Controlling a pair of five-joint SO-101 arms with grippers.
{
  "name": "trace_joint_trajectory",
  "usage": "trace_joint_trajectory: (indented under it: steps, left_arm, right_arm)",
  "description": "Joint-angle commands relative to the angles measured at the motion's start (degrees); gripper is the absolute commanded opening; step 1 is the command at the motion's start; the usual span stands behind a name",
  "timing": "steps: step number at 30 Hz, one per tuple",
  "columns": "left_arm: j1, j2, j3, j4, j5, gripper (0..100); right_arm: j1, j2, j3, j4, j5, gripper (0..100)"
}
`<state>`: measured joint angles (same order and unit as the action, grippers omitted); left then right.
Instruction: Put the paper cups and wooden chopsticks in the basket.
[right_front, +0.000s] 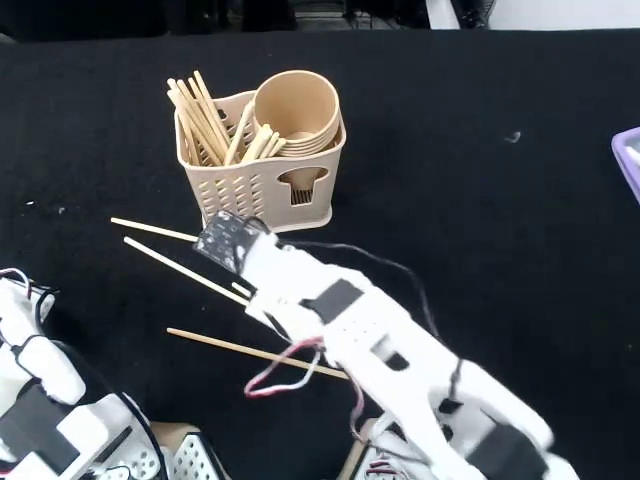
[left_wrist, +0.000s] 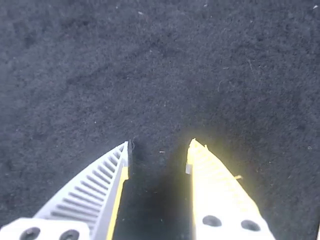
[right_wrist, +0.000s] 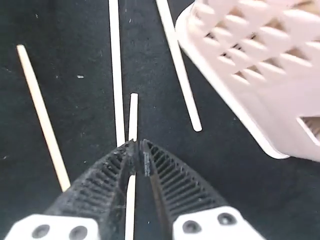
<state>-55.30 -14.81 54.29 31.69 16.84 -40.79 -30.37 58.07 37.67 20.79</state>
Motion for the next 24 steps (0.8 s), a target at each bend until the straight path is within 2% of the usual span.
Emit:
trace_joint_trajectory:
  steps: [1,7,14,24]
  left_arm:
    - [-0.22,-0.97,-3.3,-0.09,0.53,19]
    - [-0.22,-0.97,-3.3,-0.09,0.53,19]
    - [-0.22,-0.97,-3.3,-0.09,0.53,19]
    - [0.4,-0.97,-3.3,-0.09,0.44,19]
  right_arm:
    - [0.88,-5.58,1.54,-1.05,-0.79,1.6]
    - [0.97,6.99,-3.47,0.7,-0.79,11.4]
    - [-4.66,26.86,-16.57,3.25,-2.11,11.7]
    - [-5.27,37.76,-25.19,5.89,-2.02,11.5]
